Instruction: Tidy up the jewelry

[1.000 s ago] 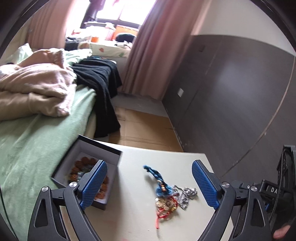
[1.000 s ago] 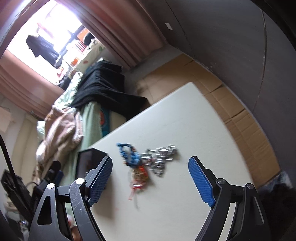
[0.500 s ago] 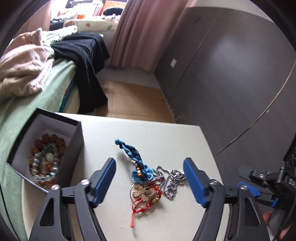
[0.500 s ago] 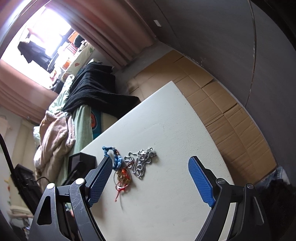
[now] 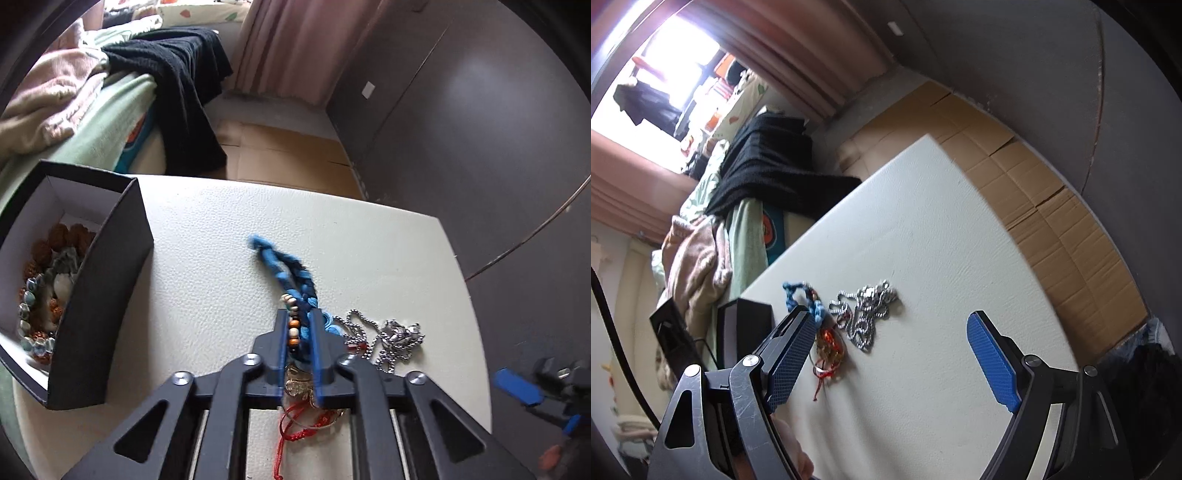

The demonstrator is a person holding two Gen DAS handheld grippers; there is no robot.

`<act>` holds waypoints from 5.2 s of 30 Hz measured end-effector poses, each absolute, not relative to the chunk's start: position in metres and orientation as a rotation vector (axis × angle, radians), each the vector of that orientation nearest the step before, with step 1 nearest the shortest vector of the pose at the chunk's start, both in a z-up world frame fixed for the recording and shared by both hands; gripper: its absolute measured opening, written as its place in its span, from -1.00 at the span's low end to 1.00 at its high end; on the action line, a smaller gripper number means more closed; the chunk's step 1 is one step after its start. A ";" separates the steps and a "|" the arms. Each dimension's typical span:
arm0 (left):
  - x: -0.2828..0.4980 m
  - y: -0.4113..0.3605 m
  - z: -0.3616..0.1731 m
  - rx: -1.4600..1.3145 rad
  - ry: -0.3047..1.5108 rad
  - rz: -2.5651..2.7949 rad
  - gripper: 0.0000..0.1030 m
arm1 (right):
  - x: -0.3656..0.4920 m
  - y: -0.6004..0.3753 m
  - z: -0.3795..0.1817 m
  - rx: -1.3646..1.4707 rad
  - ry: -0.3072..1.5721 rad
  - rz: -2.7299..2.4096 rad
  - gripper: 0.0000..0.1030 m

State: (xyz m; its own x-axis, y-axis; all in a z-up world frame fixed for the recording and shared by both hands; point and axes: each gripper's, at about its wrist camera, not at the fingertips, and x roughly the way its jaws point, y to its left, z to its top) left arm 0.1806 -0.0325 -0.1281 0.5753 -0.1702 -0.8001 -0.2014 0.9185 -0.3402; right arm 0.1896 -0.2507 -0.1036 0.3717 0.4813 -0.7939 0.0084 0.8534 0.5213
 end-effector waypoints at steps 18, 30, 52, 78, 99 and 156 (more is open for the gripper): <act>0.141 0.007 -0.081 -0.482 0.834 0.017 -0.82 | 0.191 -0.182 -0.134 0.364 1.260 0.470 -0.20; 0.132 0.019 -0.073 -0.503 0.822 0.012 -0.82 | 0.195 -0.158 -0.138 0.306 1.244 0.498 -0.52; 0.112 0.042 -0.054 -0.539 0.757 0.029 -0.82 | 0.188 -0.161 -0.107 0.359 1.139 0.543 -0.82; 0.077 0.119 -0.034 -0.711 0.606 0.142 0.32 | 0.164 -0.123 -0.045 0.500 0.918 0.735 -0.82; 0.079 0.117 -0.037 -0.714 0.615 0.142 0.32 | 0.175 -0.096 -0.075 0.570 1.047 0.771 0.10; 0.170 -0.070 -0.140 -0.141 1.023 0.132 0.01 | 0.192 -0.260 -0.090 0.421 1.106 0.270 0.31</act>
State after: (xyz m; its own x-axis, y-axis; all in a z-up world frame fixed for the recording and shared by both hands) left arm 0.1703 -0.0698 -0.1405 0.5147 0.0435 -0.8562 -0.1749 0.9830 -0.0552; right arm 0.1923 -0.2597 -0.0896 0.4275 0.4137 -0.8038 -0.0025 0.8897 0.4566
